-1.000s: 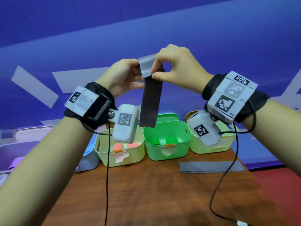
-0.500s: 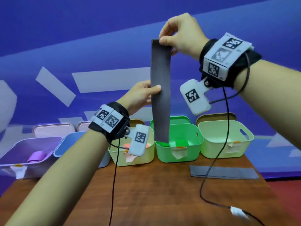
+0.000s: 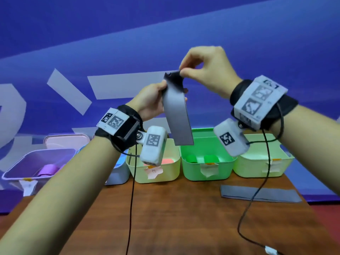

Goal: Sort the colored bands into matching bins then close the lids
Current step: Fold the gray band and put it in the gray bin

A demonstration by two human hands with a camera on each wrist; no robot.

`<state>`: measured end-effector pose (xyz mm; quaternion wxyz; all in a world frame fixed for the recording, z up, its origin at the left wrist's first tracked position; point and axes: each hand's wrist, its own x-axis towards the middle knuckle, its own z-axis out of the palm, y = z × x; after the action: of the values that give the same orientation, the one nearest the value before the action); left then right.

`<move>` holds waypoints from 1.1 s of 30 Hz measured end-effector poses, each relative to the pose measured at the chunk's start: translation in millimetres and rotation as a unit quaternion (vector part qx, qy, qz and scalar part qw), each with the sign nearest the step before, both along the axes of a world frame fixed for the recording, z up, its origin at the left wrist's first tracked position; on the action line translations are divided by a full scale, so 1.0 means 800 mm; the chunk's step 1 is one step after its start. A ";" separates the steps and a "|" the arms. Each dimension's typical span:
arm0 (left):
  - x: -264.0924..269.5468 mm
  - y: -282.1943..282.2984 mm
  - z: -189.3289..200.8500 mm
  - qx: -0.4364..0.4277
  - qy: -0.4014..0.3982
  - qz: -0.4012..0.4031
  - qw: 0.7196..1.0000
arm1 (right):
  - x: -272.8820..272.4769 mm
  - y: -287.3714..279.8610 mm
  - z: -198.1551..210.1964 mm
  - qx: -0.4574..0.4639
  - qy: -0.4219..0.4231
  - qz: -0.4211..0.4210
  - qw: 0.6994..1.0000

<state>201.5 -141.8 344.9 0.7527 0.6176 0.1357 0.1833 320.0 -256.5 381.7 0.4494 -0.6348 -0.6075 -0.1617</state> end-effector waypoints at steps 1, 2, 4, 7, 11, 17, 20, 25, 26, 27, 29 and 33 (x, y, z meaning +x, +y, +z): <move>0.000 0.000 0.003 -0.003 -0.002 -0.003 1.000 | -0.003 0.001 -0.008 -0.003 -0.024 0.006 1.000; 0.000 0.000 0.005 -0.007 -0.003 -0.012 1.000 | -0.007 0.002 -0.015 -0.004 -0.041 0.010 0.999; -0.001 0.000 0.007 -0.013 -0.006 -0.032 0.999 | -0.012 0.003 -0.025 0.001 -0.060 0.013 0.998; -0.001 0.000 0.009 0.000 -0.005 -0.029 1.000 | -0.015 0.004 -0.033 0.003 -0.091 0.007 0.996; 0.001 -0.002 0.007 0.036 0.008 -0.018 0.999 | -0.012 0.003 -0.040 0.000 -0.122 -0.006 0.993; 0.005 -0.002 0.006 0.122 0.015 0.010 0.992 | -0.007 -0.004 -0.043 -0.033 -0.081 0.017 0.996; 0.006 -0.004 0.007 0.169 0.013 0.021 0.985 | -0.004 -0.006 -0.029 0.039 0.032 0.006 0.999; 0.001 -0.013 0.010 0.200 0.001 -0.008 0.980 | 0.007 -0.001 0.002 -0.072 0.242 -0.008 0.968; 0.000 -0.014 0.011 0.199 -0.002 -0.014 0.980 | 0.007 -0.001 0.003 -0.102 0.260 0.003 0.960; 0.000 -0.015 0.012 0.196 -0.005 -0.019 0.980 | 0.004 -0.001 0.003 -0.110 0.262 0.014 0.959; 0.000 -0.016 0.013 0.183 -0.013 -0.031 0.983 | 0.001 -0.002 0.001 -0.081 0.252 0.031 0.964; -0.001 -0.018 0.012 0.147 -0.036 -0.049 0.987 | 0.002 -0.003 0.001 -0.049 0.243 0.039 0.968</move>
<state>200.7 -156.1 354.5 0.6663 0.7204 0.0492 0.1860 321.3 -259.0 382.7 0.5576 -0.6522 -0.5115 0.0454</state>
